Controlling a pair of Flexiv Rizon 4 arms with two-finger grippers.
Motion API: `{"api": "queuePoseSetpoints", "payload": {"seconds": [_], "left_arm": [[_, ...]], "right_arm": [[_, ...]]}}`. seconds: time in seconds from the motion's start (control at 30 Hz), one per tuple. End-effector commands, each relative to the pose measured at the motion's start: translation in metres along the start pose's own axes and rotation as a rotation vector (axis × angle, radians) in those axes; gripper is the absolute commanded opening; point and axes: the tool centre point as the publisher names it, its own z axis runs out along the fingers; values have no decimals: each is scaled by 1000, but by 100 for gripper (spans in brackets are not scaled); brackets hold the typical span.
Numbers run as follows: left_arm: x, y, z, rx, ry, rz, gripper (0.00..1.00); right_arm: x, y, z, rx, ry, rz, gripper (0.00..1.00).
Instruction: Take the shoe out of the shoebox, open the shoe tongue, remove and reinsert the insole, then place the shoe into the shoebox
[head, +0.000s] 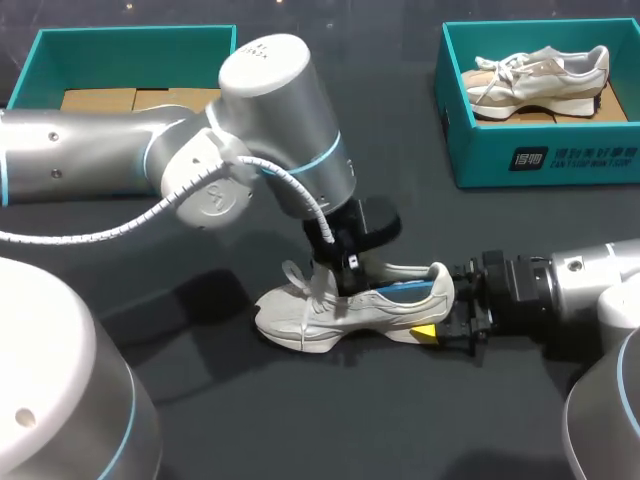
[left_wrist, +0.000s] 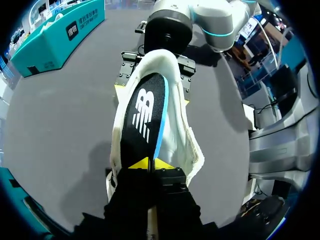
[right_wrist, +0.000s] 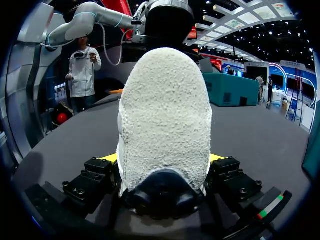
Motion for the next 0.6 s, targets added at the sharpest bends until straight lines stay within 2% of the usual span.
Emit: {"api": "queuePoseSetpoints", "payload": {"seconds": [0.03,0.33,0.6], "left_arm": [[0,8,-5,63,17,1,0],[-2,14,-12,112,51,-2,0],[3,-5,-27,167,43,20,0]], "right_arm": [[1,0,1,4,-1,1,0],[1,0,1,4,-1,1,0],[1,0,1,4,-1,1,0]]}}
